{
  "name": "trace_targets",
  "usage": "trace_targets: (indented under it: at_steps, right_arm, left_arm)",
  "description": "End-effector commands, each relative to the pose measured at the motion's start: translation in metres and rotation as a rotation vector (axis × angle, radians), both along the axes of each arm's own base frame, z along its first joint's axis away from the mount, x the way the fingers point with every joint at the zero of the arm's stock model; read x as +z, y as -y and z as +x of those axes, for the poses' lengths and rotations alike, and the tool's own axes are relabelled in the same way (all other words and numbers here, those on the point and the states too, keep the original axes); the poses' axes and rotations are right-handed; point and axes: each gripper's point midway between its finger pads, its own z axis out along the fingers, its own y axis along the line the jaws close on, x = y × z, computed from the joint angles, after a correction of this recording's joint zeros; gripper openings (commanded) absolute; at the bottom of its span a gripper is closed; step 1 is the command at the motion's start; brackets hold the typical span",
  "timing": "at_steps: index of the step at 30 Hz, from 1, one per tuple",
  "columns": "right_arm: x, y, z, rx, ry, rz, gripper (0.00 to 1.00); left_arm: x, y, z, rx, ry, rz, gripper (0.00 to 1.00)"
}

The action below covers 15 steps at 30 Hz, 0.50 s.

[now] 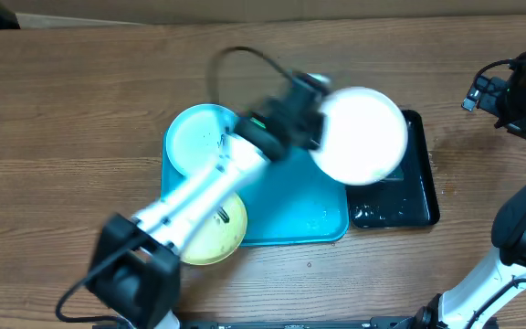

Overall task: Clean dirty plates on tray and stack at the side
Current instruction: 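Carry the white plate left and set it on the table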

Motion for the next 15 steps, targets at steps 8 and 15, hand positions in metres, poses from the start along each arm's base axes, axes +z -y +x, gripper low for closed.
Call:
trace_targets:
  at_steps: [8,15]
  right_arm:
    - [0.008,0.001,0.002,-0.004,0.023,-0.014,1.0]
    - [0.008,0.001,0.002,-0.004,0.023,-0.014,1.0]
  left_arm:
    - [-0.005,-0.239,0.042,0.445,-0.303,-0.309,0.04]
    - [-0.031,-0.426,-0.008,0.95,-0.366,-0.175,0.04]
